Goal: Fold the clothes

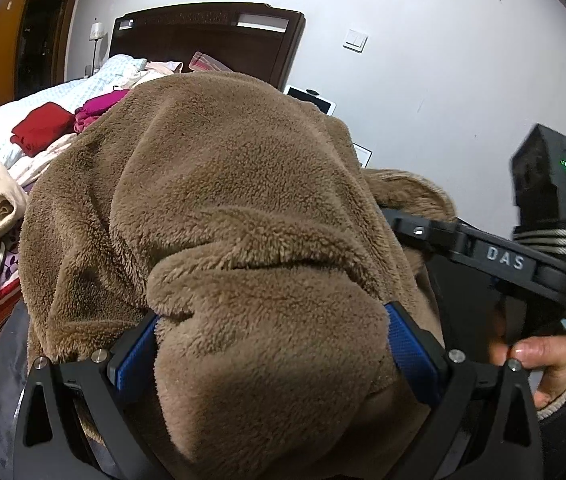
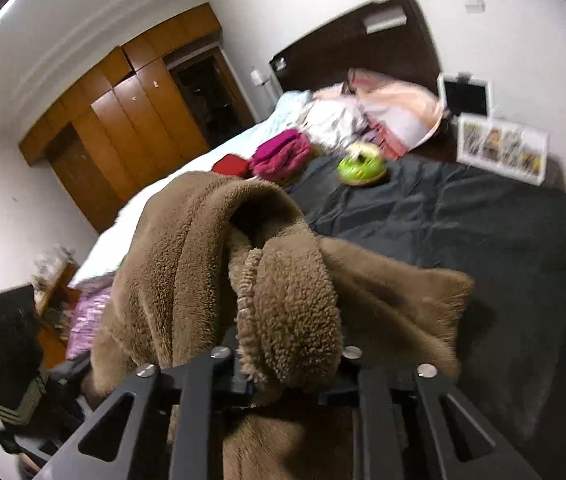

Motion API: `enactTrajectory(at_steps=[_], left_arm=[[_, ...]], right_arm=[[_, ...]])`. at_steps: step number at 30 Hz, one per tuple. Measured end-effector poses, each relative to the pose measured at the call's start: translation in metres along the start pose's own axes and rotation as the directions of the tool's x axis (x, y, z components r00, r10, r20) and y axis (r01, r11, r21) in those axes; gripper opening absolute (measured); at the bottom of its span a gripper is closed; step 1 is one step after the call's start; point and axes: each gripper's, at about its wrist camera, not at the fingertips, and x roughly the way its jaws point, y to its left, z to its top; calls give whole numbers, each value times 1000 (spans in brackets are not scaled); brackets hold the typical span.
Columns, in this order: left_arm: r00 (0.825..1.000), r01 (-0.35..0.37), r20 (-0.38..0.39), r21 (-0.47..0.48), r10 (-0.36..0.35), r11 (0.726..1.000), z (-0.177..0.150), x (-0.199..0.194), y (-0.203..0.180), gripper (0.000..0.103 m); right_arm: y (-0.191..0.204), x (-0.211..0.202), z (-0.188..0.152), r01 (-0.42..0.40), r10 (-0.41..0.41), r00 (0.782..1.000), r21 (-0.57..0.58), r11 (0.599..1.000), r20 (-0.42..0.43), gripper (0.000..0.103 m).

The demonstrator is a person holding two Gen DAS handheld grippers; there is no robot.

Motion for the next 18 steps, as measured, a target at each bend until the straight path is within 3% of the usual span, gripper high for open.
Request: enactTrajectory(at_steps=[3, 6, 10, 14, 18], left_arm=[[1000, 8, -1, -7, -8, 1000, -1, -6, -2, 102], [999, 41, 0, -16, -41, 999, -3, -15, -7, 102], [994, 112, -1, -21, -112, 994, -6, -30, -18, 102], [984, 178, -3, 7, -178, 984, -8, -48, -36, 102], [967, 255, -12, 62, -254, 965, -13, -67, -59, 102]], right_arm=[[14, -24, -5, 112, -104, 990, -85, 990, 93, 17], [32, -56, -13, 244, -203, 952, -169, 955, 231, 17], [53, -97, -23, 413, -298, 862, -226, 882, 411, 17], [60, -157, -37, 542, -373, 732, -157, 825, 570, 17], [55, -193, -64, 592, -417, 675, -109, 799, 609, 17]])
